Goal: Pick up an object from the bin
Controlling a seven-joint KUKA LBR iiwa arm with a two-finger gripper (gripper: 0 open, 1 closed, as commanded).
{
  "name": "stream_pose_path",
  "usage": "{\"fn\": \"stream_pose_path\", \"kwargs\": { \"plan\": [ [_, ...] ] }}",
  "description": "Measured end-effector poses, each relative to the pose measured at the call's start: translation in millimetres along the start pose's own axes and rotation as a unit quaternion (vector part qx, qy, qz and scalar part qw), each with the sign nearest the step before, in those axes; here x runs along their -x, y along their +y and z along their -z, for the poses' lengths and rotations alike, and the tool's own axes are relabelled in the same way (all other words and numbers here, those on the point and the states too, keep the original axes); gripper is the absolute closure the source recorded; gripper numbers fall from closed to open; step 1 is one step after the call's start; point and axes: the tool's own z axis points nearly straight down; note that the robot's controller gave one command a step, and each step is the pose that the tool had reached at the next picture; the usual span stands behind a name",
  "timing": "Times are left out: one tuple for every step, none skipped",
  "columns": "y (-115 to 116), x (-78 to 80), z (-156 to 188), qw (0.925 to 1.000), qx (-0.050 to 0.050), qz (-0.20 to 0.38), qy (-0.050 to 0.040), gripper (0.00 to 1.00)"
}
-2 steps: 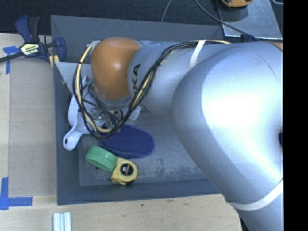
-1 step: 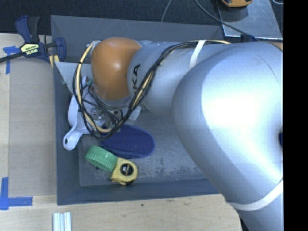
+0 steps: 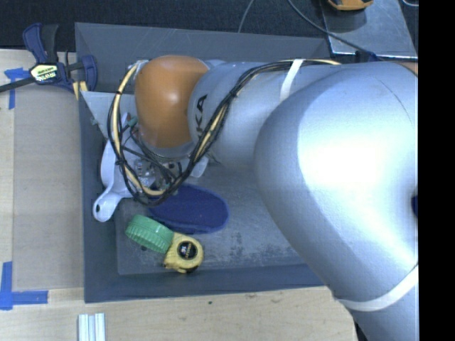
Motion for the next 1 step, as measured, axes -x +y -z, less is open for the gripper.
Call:
{"fn": "stream_pose_path", "kwargs": {
  "plan": [
    [0.0,0.0,0.0,1.0000,0.000,0.000,0.0000,1.00]
  ]
}}
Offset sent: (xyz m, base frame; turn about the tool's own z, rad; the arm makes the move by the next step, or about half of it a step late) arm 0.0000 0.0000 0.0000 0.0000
